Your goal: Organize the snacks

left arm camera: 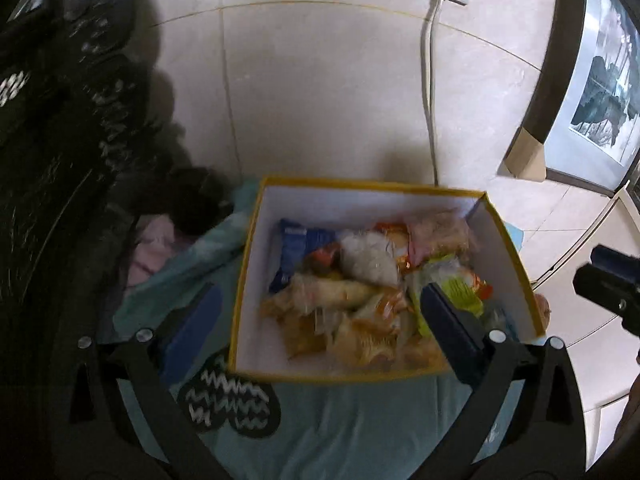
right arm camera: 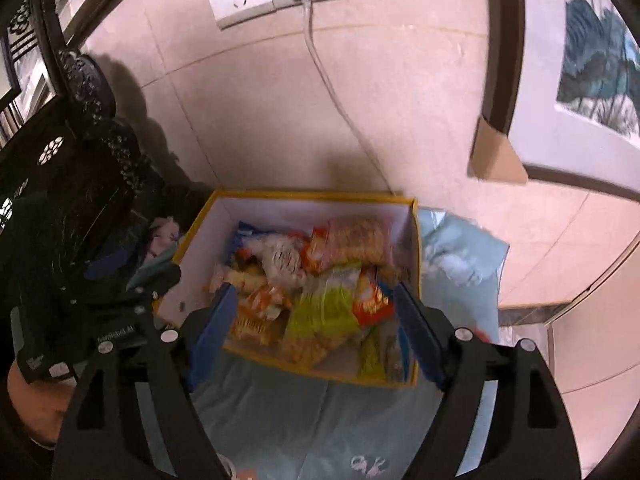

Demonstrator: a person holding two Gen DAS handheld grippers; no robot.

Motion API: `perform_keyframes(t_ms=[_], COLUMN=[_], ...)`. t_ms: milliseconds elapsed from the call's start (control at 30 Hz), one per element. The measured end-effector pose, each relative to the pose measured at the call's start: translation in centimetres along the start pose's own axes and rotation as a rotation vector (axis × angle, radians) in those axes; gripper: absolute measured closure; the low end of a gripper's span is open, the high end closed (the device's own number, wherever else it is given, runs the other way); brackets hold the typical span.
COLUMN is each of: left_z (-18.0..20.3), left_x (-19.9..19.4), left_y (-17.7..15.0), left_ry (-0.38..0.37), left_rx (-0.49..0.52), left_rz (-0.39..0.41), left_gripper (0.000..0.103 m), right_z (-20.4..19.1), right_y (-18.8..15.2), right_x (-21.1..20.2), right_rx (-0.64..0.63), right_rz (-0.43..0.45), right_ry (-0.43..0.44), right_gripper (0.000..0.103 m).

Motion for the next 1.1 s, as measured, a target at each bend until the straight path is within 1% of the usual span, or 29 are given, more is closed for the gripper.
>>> perform_keyframes(t_ms=[67,167,200,233,300,367,467,533,600,700,733,800,867,967,1100], left_z=[-0.2,-0.3,-0.5,-0.4,-0.6,-1.0,-1.7,-2.0,-2.3,-2.5,-2.6,-2.8,-3.3,-3.9,-4.5], left_x=[-0.9,-3.0,-3.5,-4.4,-6.8,-9.1,-13.4,-16.0,-19.1,-22.3,-23.4,-24.6,-25.6,-26.7,-27.4], left_y=[-1.7,-4.2,-4.5,-5.1,-6.3,-7.2,-8.3,-8.9,-9.8,-10.9,-11.6,-12.4,-13.4,-14.4,-15.2], left_ry=[0.006,0.019,0.017,0.013,0.023,0.026,0.042,0.057,0.087,0.083,0.062,0.024,0.008,0.030,0.058], left_rx=[-0.004,-0.025,-0.026,-0.023,-0.007,-0.004,0.003,0.013,0.033,0.058,0.063,0.053,0.039,0.033,0.031], left_rz=[-0.014,-0.048,-0.056,-0.064,-0.070,-0.048,-0.002,0.026,0.070,0.115,0.115,0.104,0.102,0.108,0.109], left_gripper=[0.002,0.002,0.002,0.002,0.002,0.002,0.002,0.002,0.002,0.002,0.002,0.002,0.002,0.002,0.002], right_z=[-0.8,-2.1,-2.5,-2.8,-3.5,-4.0,-4.9,-5.8,-6.7,-7.8,-8.2,-8.8,-9.4,-10.6,-11.6], right_y=[-1.5,-3.8,-4.6,-5.2,-6.1,-7.0,-8.5,-9.5,-10.5,-12.3,-13.0,-14.3,-15.2,-16.5,-17.0], right_x=[-0.7,-2.2,-3.0,-4.0,-6.0,-7.9,-11.1,-13.3,-15.5,-17.9,-18.5,-19.4,-20.0,-20.6,-21.1], right_rx=[-0.010,0.001,0.007,0.013,0.021,0.026,0.046,0.030,0.011,-0.001,-0.001,0.002,-0.014,-0.043,-0.050], right_rz=[0.001,-0.005,-0.004,0.001,0.012,0.026,0.036,0.047,0.073,0.097,0.095,0.094,0.090,0.089,0.092], right_ry=[-0.021,-0.011,-0.019,-0.035,-0.038,-0.050,-0.066,-0.092,-0.104,-0.123,-0.134,-0.131,-0.138,-0.148,-0.151], right_gripper=[0.017,0.011,0.005,0.001,0.001,0.001,0.001,0.001,0.001,0.001,0.001,0.001,0.001,0.001,0.001])
Point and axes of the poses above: each gripper's, at about its wrist camera, not at the fingertips, and x roughly the way its jaws point, z to its right, y to its top, the point moved 3 cm from there along x, roughly the way its jaws point, and after that the axes turned 8 degrees about y, right-handed, at the moved point
